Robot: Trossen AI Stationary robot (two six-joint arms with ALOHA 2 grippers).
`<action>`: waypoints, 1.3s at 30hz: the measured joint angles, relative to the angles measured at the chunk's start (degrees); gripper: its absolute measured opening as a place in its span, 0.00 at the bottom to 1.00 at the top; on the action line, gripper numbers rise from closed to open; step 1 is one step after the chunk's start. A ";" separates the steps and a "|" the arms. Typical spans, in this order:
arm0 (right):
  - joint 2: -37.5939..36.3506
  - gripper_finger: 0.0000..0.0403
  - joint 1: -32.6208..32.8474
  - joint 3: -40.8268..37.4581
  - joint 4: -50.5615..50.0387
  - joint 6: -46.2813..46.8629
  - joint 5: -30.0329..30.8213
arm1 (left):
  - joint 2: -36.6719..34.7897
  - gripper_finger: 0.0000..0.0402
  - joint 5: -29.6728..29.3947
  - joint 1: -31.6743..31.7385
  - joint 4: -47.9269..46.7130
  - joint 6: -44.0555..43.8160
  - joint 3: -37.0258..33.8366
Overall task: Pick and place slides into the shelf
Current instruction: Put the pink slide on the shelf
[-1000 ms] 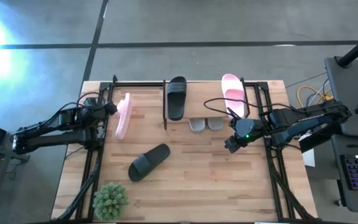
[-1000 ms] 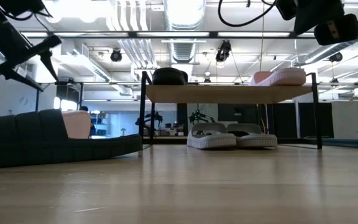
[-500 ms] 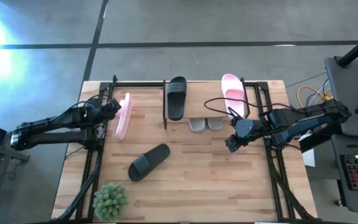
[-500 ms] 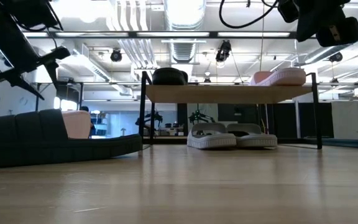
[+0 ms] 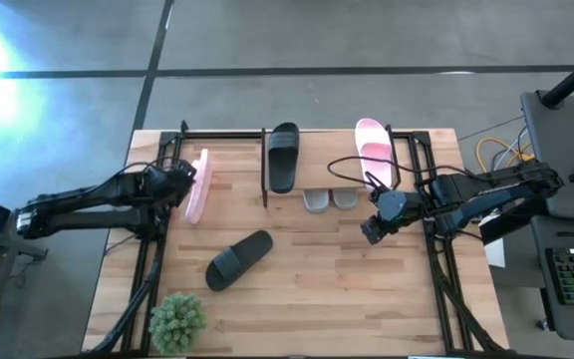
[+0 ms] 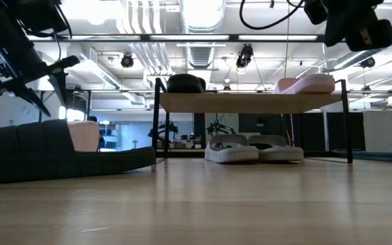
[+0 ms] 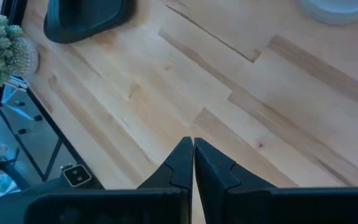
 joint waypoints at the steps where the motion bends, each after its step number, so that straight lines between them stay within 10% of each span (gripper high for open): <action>1: 0.00 0.02 0.00 0.00 -0.10 -0.50 0.12 | 0.44 0.42 -0.73 0.00 0.16 -0.05 -0.02; 8: 0.00 0.02 0.00 0.00 -2.44 -1.42 0.85 | 3.60 0.42 -8.33 0.06 4.65 0.98 -0.24; 15: 0.00 0.02 0.04 -0.02 -5.32 -0.96 0.78 | 8.52 0.42 -0.01 -0.49 0.51 -4.62 -0.24; 31: 0.00 0.02 0.02 -0.02 -6.34 -3.08 0.74 | 13.95 0.42 -15.48 -0.37 1.06 -13.12 -2.31; 39: 0.00 0.02 0.02 -0.02 -7.95 -1.50 0.74 | 16.18 0.42 -15.48 -0.20 19.73 -11.82 -6.45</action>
